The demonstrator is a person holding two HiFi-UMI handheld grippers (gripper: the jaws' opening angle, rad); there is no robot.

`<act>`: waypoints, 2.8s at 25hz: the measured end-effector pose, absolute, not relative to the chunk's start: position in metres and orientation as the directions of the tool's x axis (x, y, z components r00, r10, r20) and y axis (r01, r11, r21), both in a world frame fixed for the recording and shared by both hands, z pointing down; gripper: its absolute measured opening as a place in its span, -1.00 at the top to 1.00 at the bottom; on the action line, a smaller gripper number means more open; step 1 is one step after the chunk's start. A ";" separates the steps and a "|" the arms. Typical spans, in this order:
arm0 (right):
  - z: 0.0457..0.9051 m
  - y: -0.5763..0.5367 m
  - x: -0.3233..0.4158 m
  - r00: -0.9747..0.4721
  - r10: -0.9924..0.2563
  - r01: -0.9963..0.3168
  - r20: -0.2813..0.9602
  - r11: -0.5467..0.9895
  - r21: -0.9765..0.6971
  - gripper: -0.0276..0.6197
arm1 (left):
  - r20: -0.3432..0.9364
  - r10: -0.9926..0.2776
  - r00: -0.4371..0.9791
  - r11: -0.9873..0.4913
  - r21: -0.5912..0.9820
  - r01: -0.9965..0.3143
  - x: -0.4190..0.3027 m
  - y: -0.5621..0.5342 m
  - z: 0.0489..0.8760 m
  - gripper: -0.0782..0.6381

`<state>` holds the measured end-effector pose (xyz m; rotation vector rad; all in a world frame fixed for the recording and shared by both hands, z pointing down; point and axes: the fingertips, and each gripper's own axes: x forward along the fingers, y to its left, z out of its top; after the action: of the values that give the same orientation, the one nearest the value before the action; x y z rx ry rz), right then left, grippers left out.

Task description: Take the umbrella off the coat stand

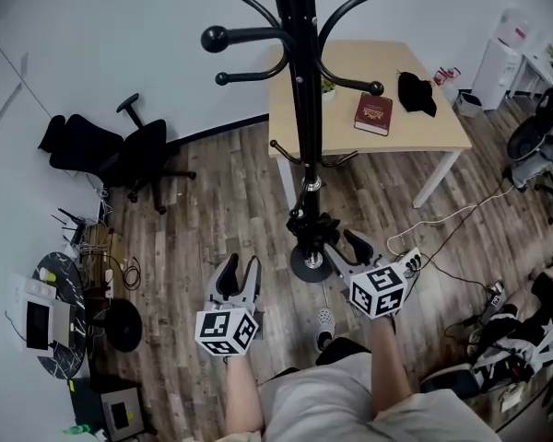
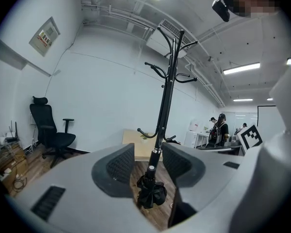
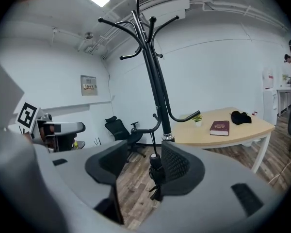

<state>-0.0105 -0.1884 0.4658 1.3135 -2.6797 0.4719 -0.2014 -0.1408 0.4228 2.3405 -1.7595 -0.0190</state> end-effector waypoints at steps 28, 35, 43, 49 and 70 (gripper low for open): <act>0.513 -0.305 -0.070 -0.731 -0.631 -0.671 0.261 0.734 -0.106 0.45 | 0.255 -0.860 0.442 -0.415 0.154 -0.897 -0.132 -0.267 0.522 0.31; 0.516 -0.308 -0.079 -0.731 -0.623 -0.662 0.279 0.747 -0.066 0.57 | 0.245 -0.855 0.456 -0.425 0.170 -0.889 -0.119 -0.278 0.528 0.35; 0.521 -0.312 -0.082 -0.750 -0.600 -0.639 0.278 0.766 -0.071 0.77 | 0.235 -0.848 0.475 -0.447 0.165 -0.879 -0.115 -0.283 0.526 0.37; 0.521 -0.316 -0.085 -0.745 -0.601 -0.631 0.289 0.775 -0.017 0.89 | 0.228 -0.848 0.478 -0.454 0.151 -0.878 -0.112 -0.291 0.524 0.40; 0.514 -0.304 -0.072 -0.747 -0.588 -0.610 0.309 0.792 0.032 0.89 | 0.145 -0.847 0.511 -0.486 0.175 -0.856 -0.094 -0.319 0.523 0.44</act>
<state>-0.0719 -0.3043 0.5139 0.9202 -2.6788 0.1014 -0.0945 -0.3195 0.5225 2.5291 -1.4504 0.0575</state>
